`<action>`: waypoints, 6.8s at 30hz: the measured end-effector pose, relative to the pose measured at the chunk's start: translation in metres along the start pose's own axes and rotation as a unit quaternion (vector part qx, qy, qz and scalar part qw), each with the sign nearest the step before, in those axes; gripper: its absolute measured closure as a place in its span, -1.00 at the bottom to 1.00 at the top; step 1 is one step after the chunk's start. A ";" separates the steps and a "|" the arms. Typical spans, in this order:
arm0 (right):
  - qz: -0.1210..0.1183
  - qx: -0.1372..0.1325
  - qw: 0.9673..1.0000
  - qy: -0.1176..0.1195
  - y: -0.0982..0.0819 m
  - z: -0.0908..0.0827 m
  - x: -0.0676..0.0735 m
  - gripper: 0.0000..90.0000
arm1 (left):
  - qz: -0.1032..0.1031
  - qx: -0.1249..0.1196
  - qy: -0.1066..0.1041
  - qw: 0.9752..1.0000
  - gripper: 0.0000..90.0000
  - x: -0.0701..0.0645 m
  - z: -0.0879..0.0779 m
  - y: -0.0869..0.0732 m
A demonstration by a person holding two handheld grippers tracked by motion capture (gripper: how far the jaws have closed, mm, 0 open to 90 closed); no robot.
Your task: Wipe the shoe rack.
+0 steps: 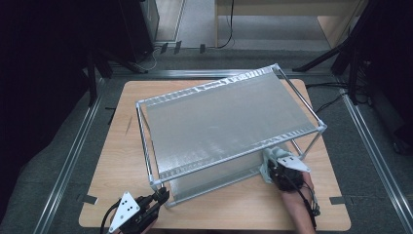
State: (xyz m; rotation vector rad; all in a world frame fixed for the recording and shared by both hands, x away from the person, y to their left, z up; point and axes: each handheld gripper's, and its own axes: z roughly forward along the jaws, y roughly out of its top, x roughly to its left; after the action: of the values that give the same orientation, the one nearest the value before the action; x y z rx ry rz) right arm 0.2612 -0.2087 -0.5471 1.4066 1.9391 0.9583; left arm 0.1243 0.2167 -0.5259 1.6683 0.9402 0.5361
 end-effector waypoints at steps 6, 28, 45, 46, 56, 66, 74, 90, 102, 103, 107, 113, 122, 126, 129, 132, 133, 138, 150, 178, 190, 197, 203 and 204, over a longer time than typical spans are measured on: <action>-0.044 0.009 0.998 0.036 0.003 0.007 0.050 0.68 | -0.002 0.000 0.005 1.000 0.77 -0.003 -0.004 -0.002; -0.082 0.019 0.987 0.136 -0.001 -0.001 0.118 0.52 | 0.004 0.000 0.008 1.000 0.77 -0.004 -0.004 -0.003; 0.026 0.020 0.999 -0.014 0.007 0.007 0.004 0.70 | -0.007 0.000 0.019 1.000 0.77 0.001 -0.005 -0.002; 0.025 0.022 0.999 -0.004 0.007 0.007 0.010 0.70 | -0.007 0.000 0.019 1.000 0.77 0.000 -0.005 -0.002; -0.075 0.013 0.990 0.117 0.001 0.003 0.140 0.70 | -0.010 -0.002 0.019 1.000 0.77 -0.001 -0.003 -0.002; -0.161 0.001 0.968 0.190 -0.003 -0.008 0.194 0.67 | -0.013 -0.003 0.024 1.000 0.77 -0.003 -0.001 -0.002; -0.070 0.041 0.991 0.103 0.010 -0.001 0.085 0.68 | -0.008 -0.002 0.025 1.000 0.77 -0.002 -0.001 -0.002; -0.005 0.021 1.000 0.002 0.004 0.000 0.022 0.70 | 0.000 -0.001 0.040 0.999 0.78 -0.002 0.000 -0.001; -0.134 0.006 0.981 0.142 -0.001 -0.003 0.178 0.69 | 0.011 0.000 0.030 0.999 0.78 -0.013 0.004 -0.001; -0.136 0.008 0.978 0.158 -0.002 -0.004 0.186 0.69 | 0.015 -0.001 0.027 1.000 0.78 -0.016 0.006 -0.001; -0.163 -0.003 0.967 0.194 -0.007 -0.008 0.203 0.69 | 0.025 -0.002 0.023 0.999 0.79 -0.023 0.011 -0.001; -0.160 0.002 0.973 0.165 -0.003 -0.002 0.173 0.68 | 0.023 -0.003 0.023 0.999 0.79 -0.023 0.012 -0.001; -0.085 0.016 0.995 0.056 0.007 0.009 0.059 0.68 | 0.026 -0.002 0.020 0.999 0.79 -0.021 0.012 -0.001; -0.033 0.019 0.999 0.003 0.008 0.009 0.008 0.67 | 0.027 -0.002 0.019 0.999 0.79 -0.021 0.012 -0.001; -0.007 0.017 0.999 -0.032 0.006 0.003 -0.022 0.65 | 0.027 -0.003 0.021 0.999 0.79 -0.021 0.013 -0.001; 0.007 0.014 0.998 -0.059 0.004 -0.003 -0.040 0.64 | 0.027 -0.003 0.021 0.999 0.79 -0.021 0.012 -0.001; 0.020 0.015 0.997 -0.069 0.003 -0.006 -0.048 0.64 | 0.027 -0.004 0.021 0.999 0.79 -0.021 0.013 -0.001; 0.044 0.023 0.997 -0.066 -0.003 -0.008 -0.058 0.68 | 0.026 -0.003 0.021 0.999 0.79 -0.021 0.013 -0.001; 0.007 0.032 0.999 -0.012 0.003 -0.001 -0.021 0.70 | 0.019 -0.003 0.015 1.000 0.79 -0.018 0.013 -0.001; -0.116 0.013 0.975 0.189 -0.003 -0.008 0.153 0.57 | 0.019 -0.004 0.000 1.000 0.78 -0.023 0.015 -0.001; -0.050 0.019 0.997 0.062 0.009 0.003 0.055 0.72 | 0.017 -0.004 0.005 1.000 0.78 -0.019 0.013 -0.002; 0.023 0.011 1.000 0.011 0.006 0.002 0.015 0.73 | 0.013 -0.003 0.007 1.000 0.78 -0.018 0.014 -0.001; -0.044 0.009 0.997 0.065 0.003 0.004 0.082 0.73 | 0.008 -0.005 0.002 1.000 0.78 -0.021 0.015 -0.002; -0.051 0.009 0.996 0.076 0.003 0.003 0.093 0.73 | 0.007 -0.006 0.000 1.000 0.78 -0.023 0.016 -0.002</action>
State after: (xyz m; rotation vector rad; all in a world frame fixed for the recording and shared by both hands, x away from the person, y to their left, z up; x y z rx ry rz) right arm 0.2378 -0.1189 -0.5493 1.2623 2.1130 1.0289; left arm 0.1225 0.1892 -0.5298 1.6646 0.9248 0.5499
